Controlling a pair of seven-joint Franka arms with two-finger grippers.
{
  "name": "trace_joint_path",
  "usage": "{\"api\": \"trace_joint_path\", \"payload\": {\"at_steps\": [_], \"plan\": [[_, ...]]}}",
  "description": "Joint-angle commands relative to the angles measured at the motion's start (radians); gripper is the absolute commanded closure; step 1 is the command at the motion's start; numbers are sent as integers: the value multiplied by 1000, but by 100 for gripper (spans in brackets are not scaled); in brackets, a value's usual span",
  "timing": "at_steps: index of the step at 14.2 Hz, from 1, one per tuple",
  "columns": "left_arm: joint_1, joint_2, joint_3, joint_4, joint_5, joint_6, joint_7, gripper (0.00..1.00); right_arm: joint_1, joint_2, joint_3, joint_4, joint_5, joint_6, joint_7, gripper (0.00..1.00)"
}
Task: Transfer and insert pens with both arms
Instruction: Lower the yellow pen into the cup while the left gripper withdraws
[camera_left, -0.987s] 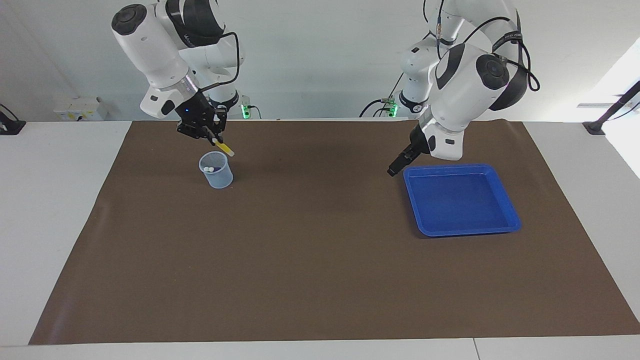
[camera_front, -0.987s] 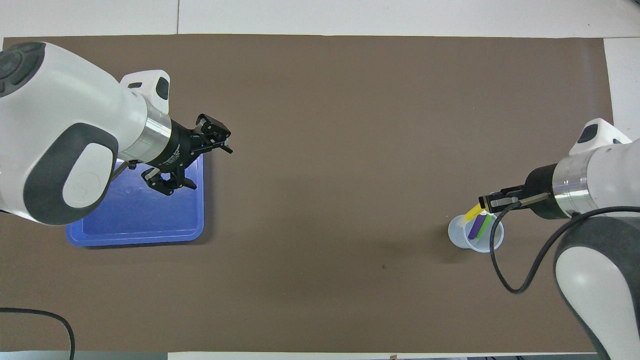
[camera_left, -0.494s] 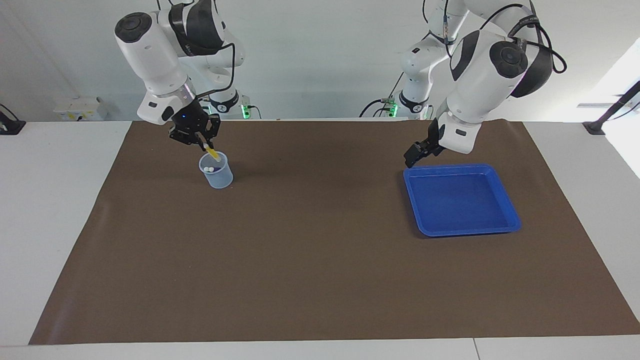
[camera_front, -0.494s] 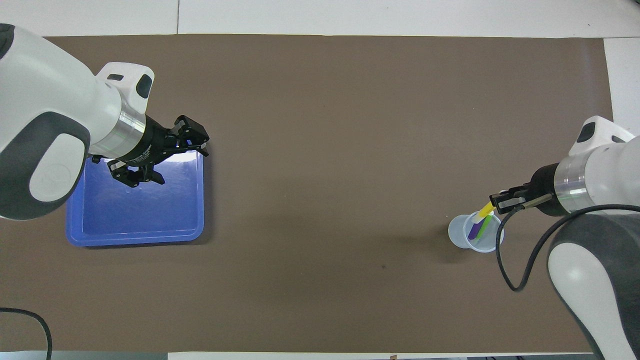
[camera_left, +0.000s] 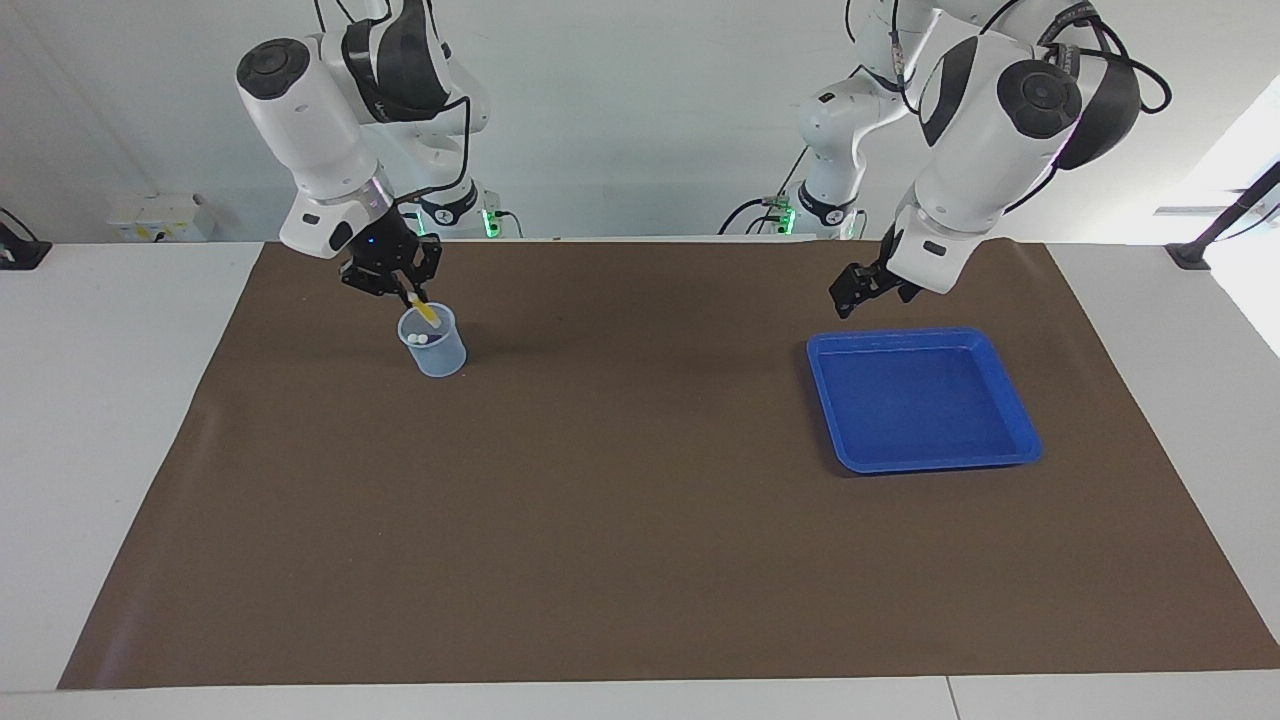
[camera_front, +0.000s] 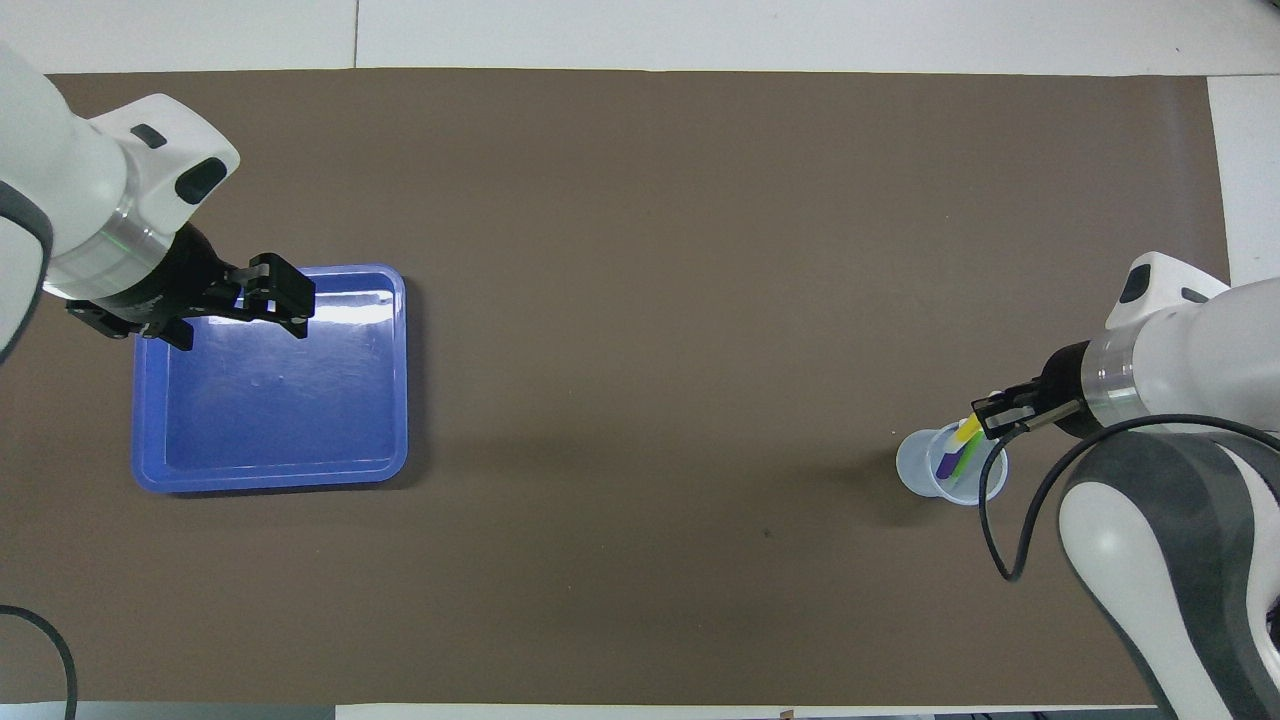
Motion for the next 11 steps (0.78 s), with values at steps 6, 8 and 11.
{"api": "trace_joint_path", "payload": {"at_steps": [6, 8, 11], "plan": [[-108, -212, 161, -165, -45, -32, 190, 0, -39, -20, 11, -77, -11, 43, -39, 39], [-106, -226, 166, -224, -88, 100, 171, 0, -40, -19, 11, -48, -10, 14, -39, 0], [-109, -195, 169, -174, -92, 116, 163, 0, -49, -14, 6, 45, -11, -82, -34, 0]]}}
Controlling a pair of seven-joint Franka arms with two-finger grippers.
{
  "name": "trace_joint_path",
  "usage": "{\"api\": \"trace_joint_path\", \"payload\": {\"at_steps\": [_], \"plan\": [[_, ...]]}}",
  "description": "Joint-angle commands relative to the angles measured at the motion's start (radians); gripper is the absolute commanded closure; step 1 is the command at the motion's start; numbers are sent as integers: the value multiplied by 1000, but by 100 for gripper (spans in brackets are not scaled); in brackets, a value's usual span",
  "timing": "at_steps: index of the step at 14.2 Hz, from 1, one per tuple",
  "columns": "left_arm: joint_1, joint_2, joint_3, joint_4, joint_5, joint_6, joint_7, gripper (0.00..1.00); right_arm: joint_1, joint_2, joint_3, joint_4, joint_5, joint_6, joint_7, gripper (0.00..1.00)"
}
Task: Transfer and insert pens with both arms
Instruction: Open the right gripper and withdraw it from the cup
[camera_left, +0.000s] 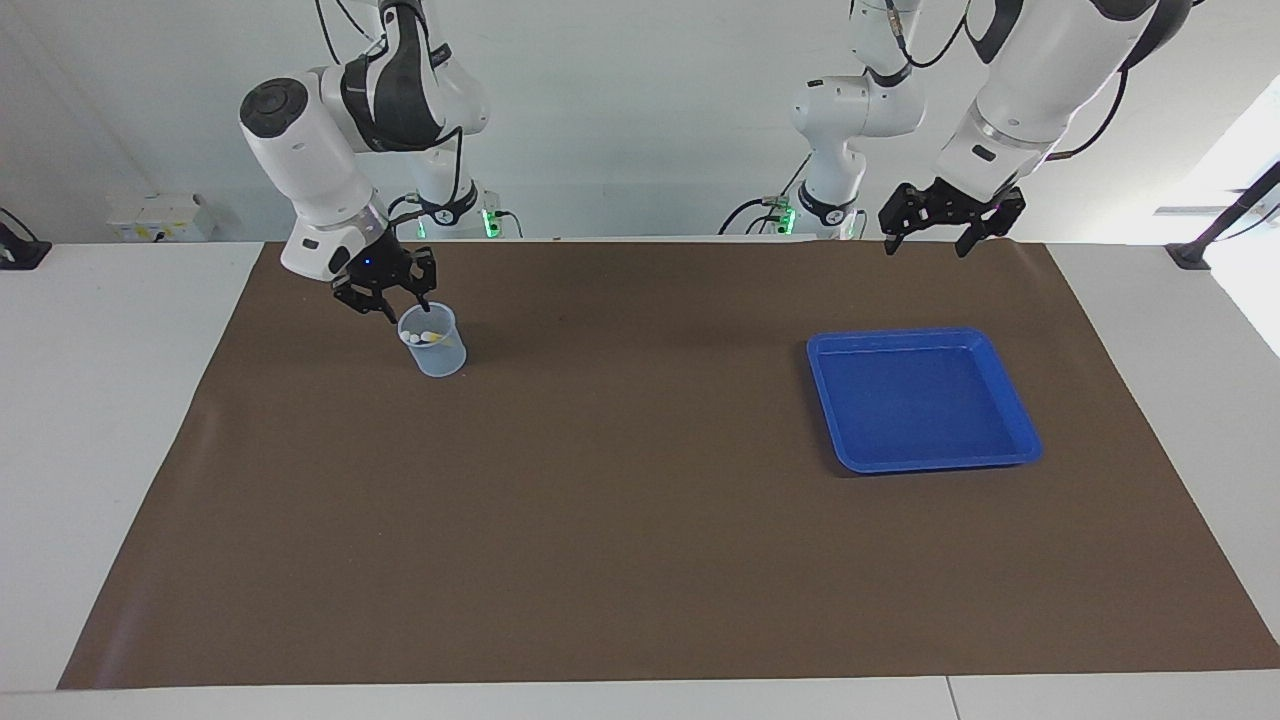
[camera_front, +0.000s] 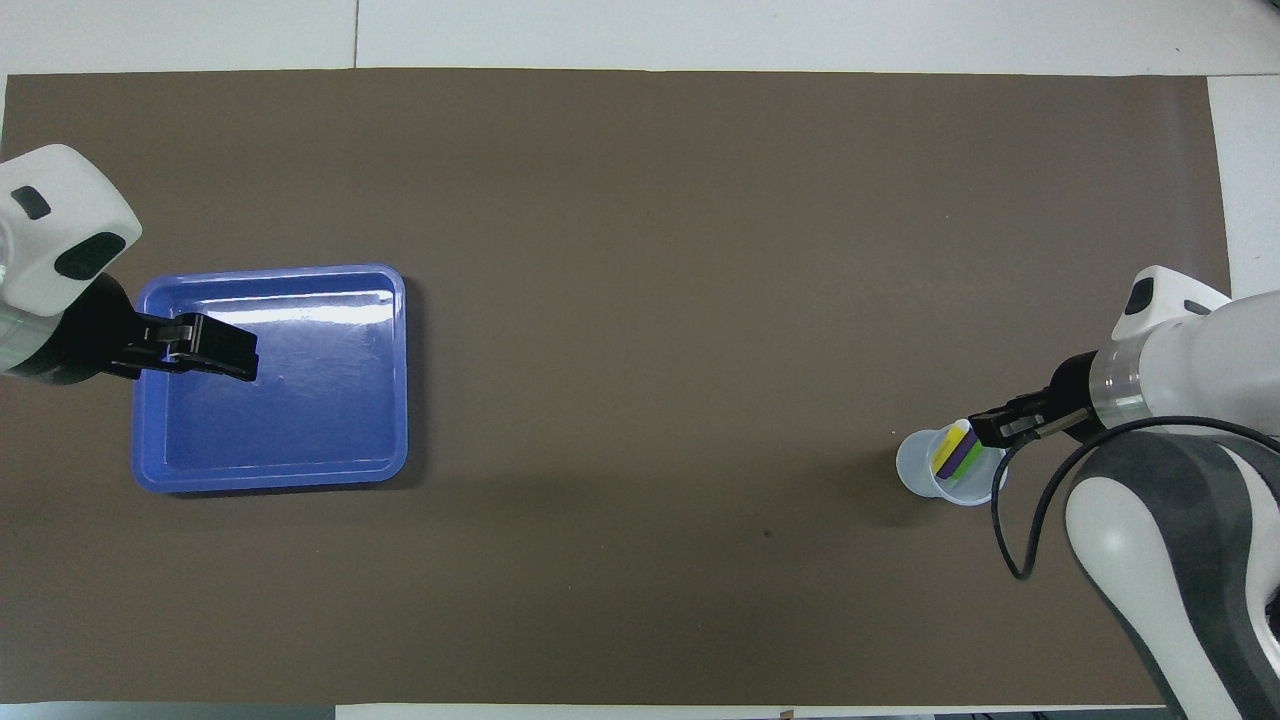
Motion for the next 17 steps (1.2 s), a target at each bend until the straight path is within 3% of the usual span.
{"api": "trace_joint_path", "payload": {"at_steps": [1, 3, 10, 17], "plan": [[-28, 5, 23, 41, -10, -23, -11, 0, -44, -7, 6, 91, -11, -96, -3, 0], [-41, 18, 24, 75, -1, -92, -11, 0, -80, 0, 6, 149, -13, -148, -3, 0], [-13, 16, 21, 73, -1, -112, -8, 0, -114, 105, 8, 448, -129, -381, -3, 0], [10, 6, 20, 60, -1, -96, -10, 0, -117, 109, 8, 456, -130, -397, 104, 0]]}}
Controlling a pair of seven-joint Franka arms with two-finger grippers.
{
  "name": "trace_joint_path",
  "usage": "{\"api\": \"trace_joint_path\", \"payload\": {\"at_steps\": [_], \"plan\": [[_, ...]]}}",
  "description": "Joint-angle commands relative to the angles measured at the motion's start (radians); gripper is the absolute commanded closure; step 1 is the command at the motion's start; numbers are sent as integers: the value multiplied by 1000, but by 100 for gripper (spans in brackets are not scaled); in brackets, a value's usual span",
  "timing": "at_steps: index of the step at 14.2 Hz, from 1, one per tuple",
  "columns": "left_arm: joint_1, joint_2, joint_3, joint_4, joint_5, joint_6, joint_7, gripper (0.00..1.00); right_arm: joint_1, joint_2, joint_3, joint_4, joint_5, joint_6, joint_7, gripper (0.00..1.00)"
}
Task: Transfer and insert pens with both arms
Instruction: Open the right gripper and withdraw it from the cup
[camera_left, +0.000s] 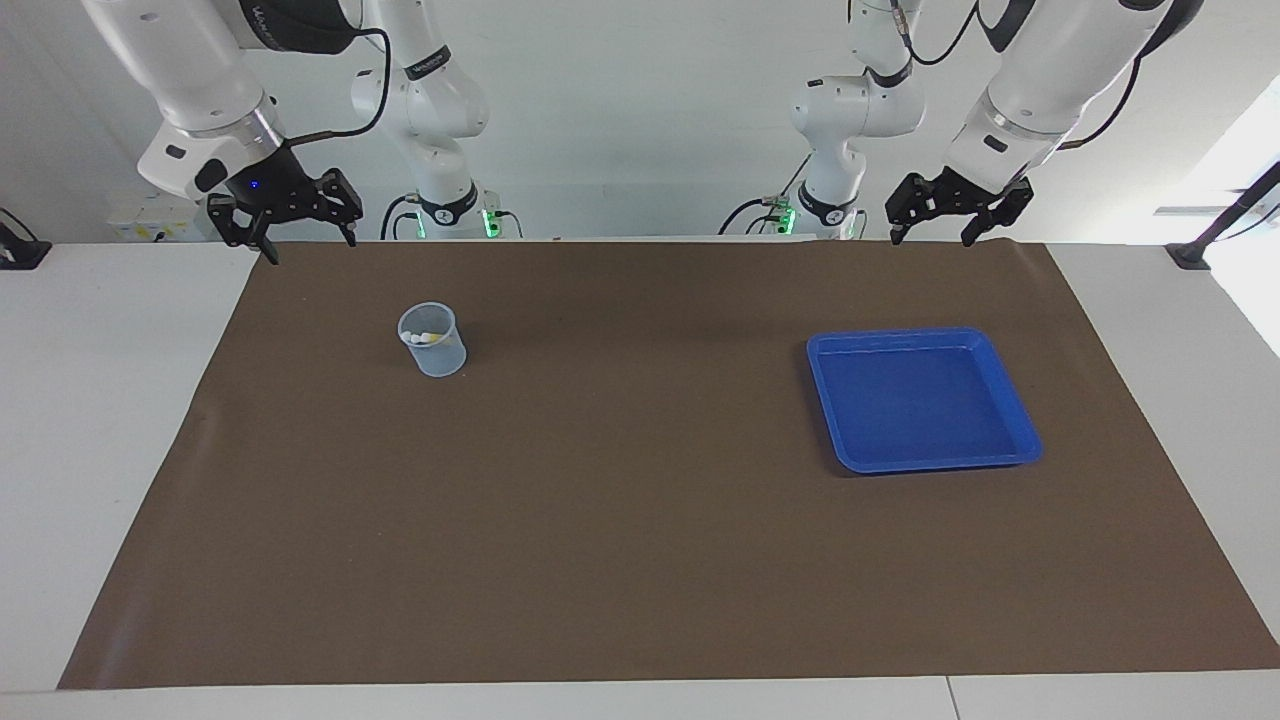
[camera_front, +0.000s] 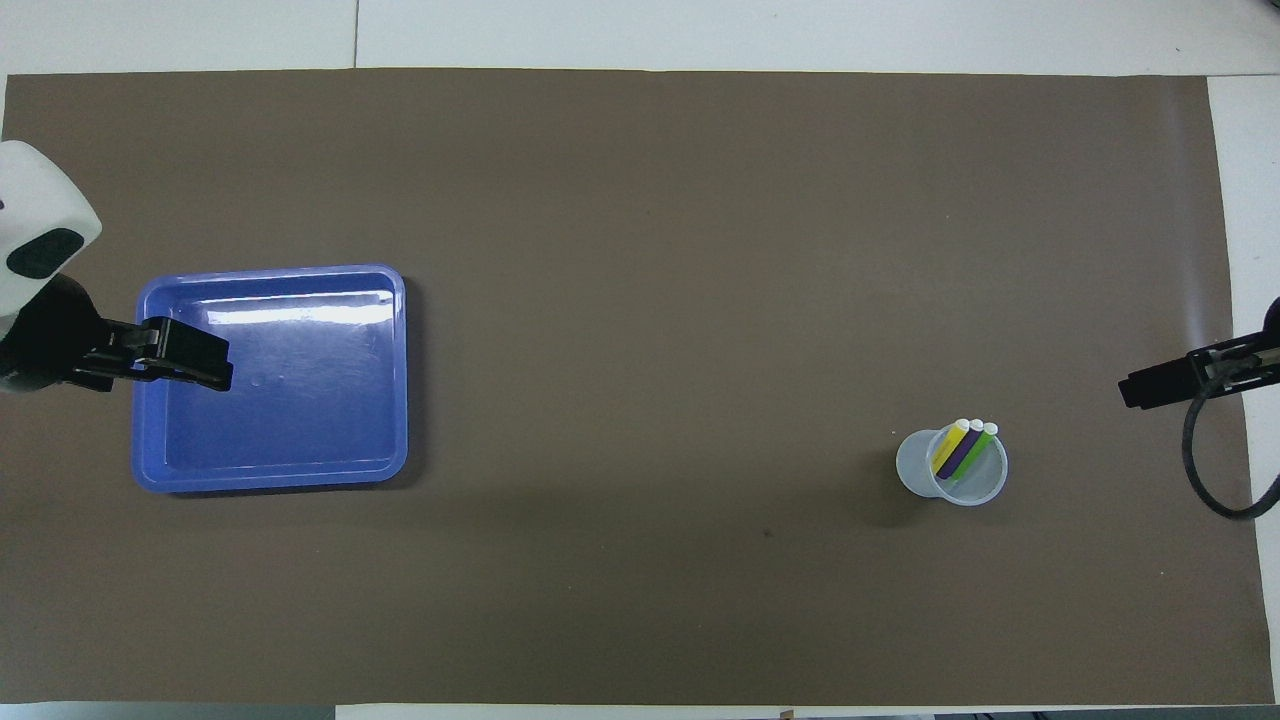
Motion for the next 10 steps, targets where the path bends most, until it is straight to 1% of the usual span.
{"api": "trace_joint_path", "payload": {"at_steps": [1, 4, 6, 7, 8, 10], "plan": [[5, 0, 6, 10, 2, -5, -9, 0, -12, 19, 12, 33, -21, -9, 25, 0], [2, 1, 8, 4, 3, 28, -6, 0, -17, 57, 11, 58, -65, -16, 33, 0], [2, 0, 6, 4, 2, 32, -7, 0, -12, 76, 11, 97, -66, -42, 33, 0], [2, 0, 8, 4, 3, 32, -6, 0, 3, 99, 2, 111, -67, -57, 42, 0], [3, 0, 8, 4, 2, 37, -6, 0, 41, 116, -20, 111, -69, -68, 71, 0], [11, 0, 9, 2, 2, 40, -6, 0, 129, 117, -127, 110, -70, -61, 151, 0]]}}
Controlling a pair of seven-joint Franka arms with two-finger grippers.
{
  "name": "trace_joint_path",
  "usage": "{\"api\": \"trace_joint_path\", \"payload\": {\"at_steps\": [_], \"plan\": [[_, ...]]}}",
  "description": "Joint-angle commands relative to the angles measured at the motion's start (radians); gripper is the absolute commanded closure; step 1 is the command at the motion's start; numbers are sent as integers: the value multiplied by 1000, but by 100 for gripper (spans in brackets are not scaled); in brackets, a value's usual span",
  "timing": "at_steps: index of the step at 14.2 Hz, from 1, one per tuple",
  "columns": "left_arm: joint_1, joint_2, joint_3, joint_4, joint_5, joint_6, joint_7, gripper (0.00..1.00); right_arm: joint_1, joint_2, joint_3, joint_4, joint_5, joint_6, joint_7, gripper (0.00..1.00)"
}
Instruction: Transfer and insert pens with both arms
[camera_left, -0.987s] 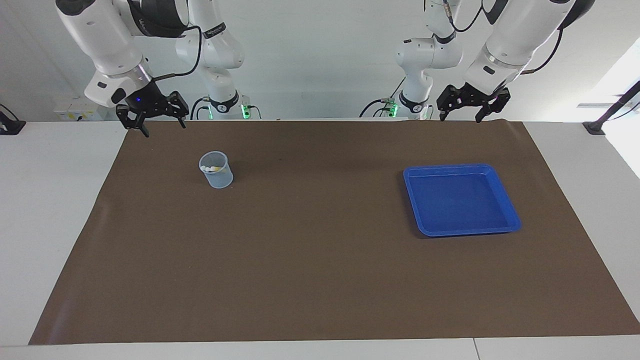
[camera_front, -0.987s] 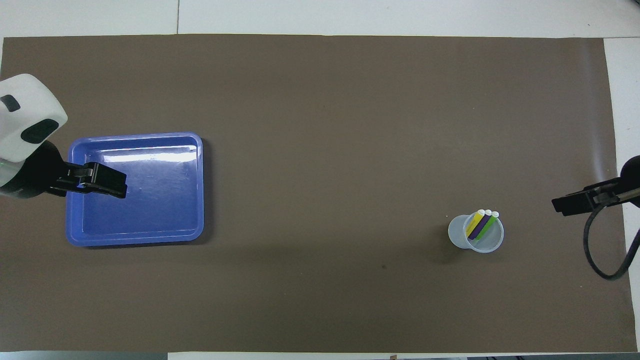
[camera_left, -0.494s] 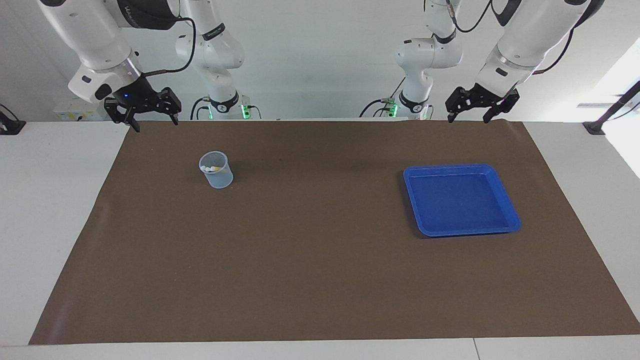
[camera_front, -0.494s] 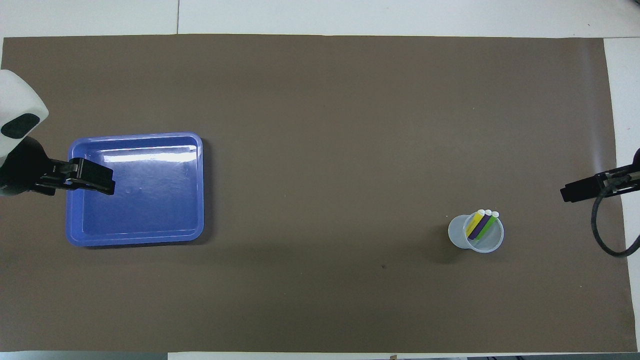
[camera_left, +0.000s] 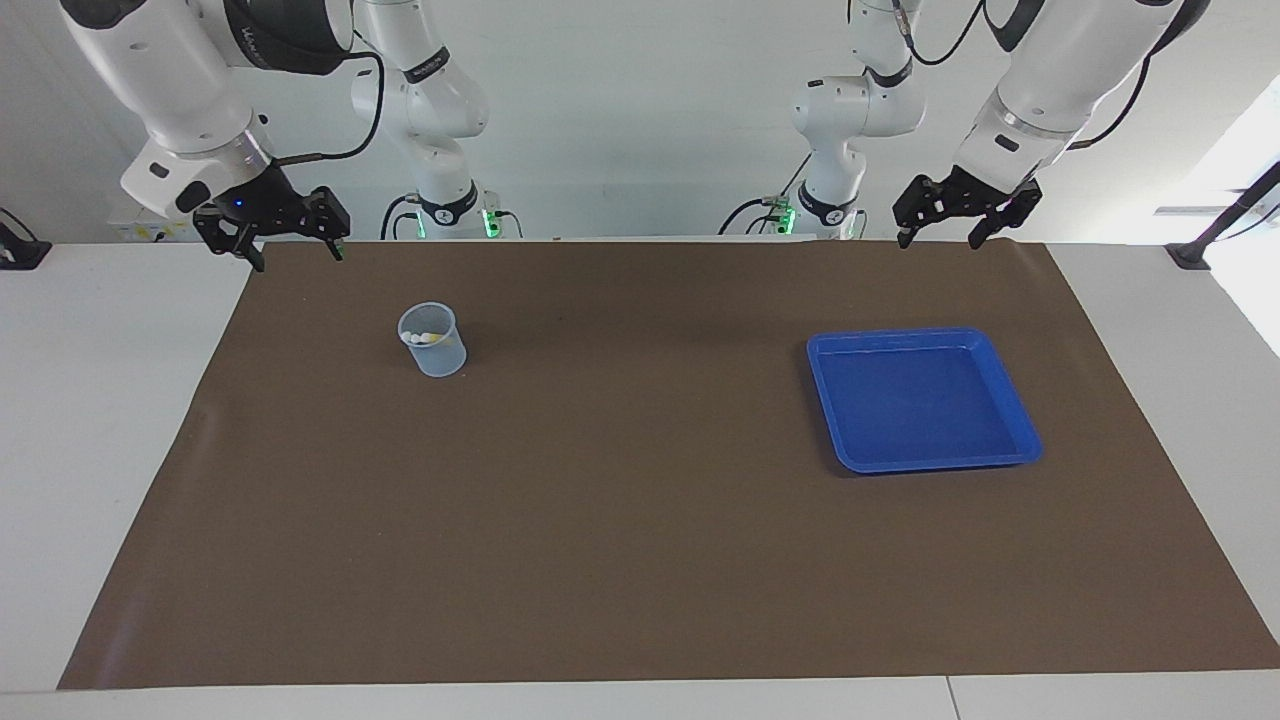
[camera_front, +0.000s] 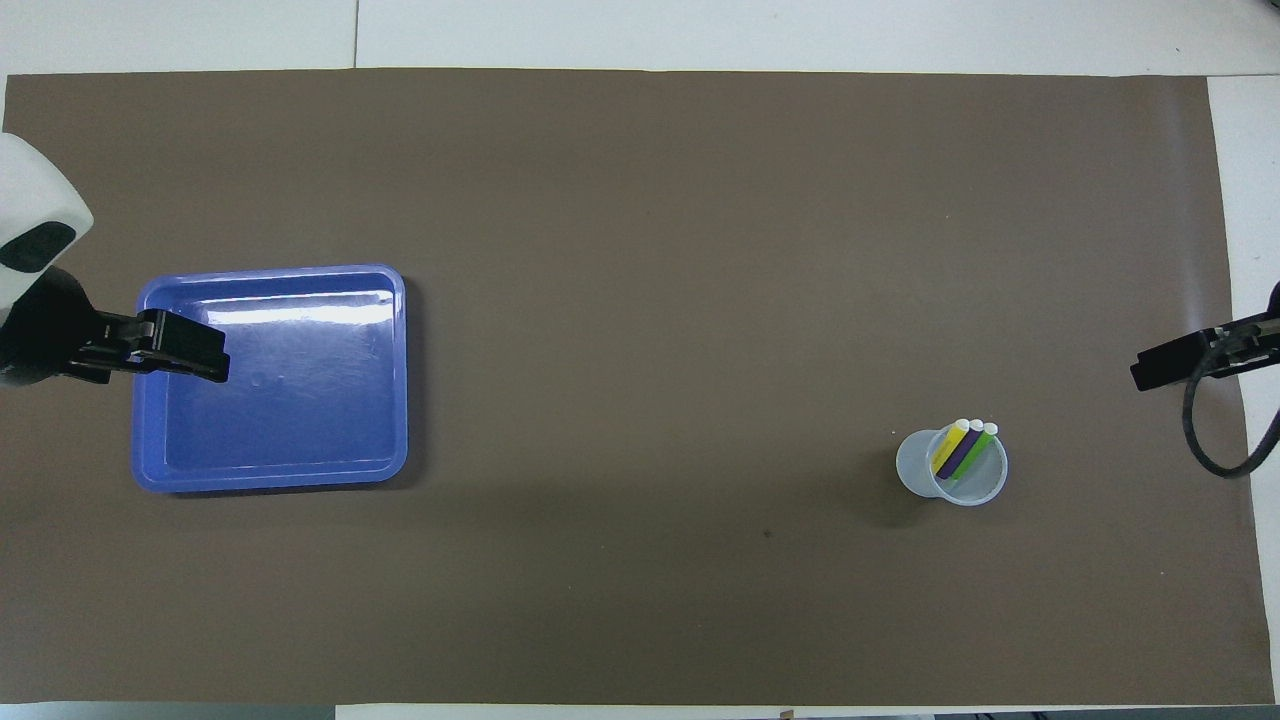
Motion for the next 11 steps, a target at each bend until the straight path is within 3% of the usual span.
{"api": "trace_joint_path", "payload": {"at_steps": [1, 5, 7, 11], "plan": [[14, 0, 6, 2, 2, 15, -5, 0, 98, 21, -107, 26, -18, -8, 62, 0], [13, 0, 4, 2, 2, 13, -6, 0, 121, 51, -162, 56, -10, -39, 59, 0], [14, 0, 4, 2, 2, 12, -6, 0, 137, 68, -167, 114, -7, -52, 59, 0], [16, 0, 4, 2, 2, 7, -5, 0, 137, 62, -165, 109, -1, -45, 90, 0]]}}
